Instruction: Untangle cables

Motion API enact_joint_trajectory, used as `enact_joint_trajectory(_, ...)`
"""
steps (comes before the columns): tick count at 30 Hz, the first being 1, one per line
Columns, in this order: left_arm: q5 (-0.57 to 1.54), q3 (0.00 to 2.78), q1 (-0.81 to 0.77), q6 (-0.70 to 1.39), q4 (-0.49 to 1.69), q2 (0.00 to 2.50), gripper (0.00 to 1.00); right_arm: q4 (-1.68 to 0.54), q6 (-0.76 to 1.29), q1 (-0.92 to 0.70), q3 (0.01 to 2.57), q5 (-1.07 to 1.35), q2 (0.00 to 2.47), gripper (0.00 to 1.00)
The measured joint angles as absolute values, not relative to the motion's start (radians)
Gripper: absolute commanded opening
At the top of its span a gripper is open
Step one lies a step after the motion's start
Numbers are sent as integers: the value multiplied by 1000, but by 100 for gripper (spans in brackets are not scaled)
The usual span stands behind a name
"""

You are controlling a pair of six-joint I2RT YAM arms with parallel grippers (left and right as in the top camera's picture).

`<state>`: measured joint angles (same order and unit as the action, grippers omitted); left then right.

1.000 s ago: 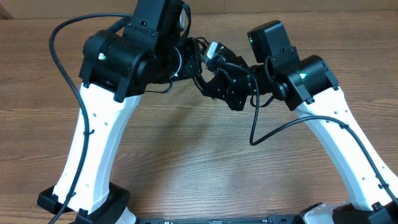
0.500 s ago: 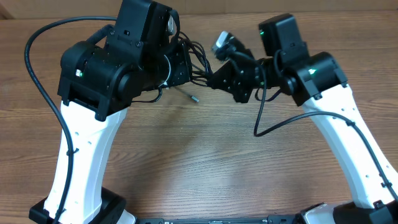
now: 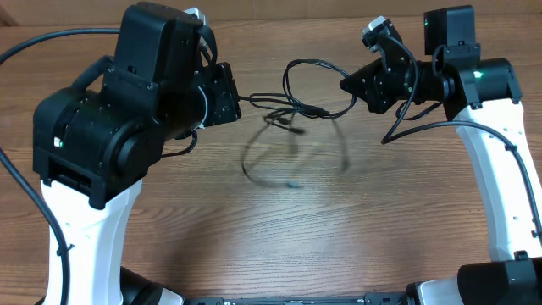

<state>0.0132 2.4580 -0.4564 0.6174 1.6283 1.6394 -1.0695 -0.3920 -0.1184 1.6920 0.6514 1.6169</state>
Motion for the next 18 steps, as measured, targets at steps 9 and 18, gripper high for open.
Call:
enact_joint_trajectory(9, -86, 2458, -439, 617, 1684, 1640, 4, -1040, -355, -118, 1692, 601, 1617, 4)
enact_joint_trajectory(18, -125, 2459, -333, 603, 1687, 1640, 44, -1021, -329, -117, 1692, 580, 1575, 4)
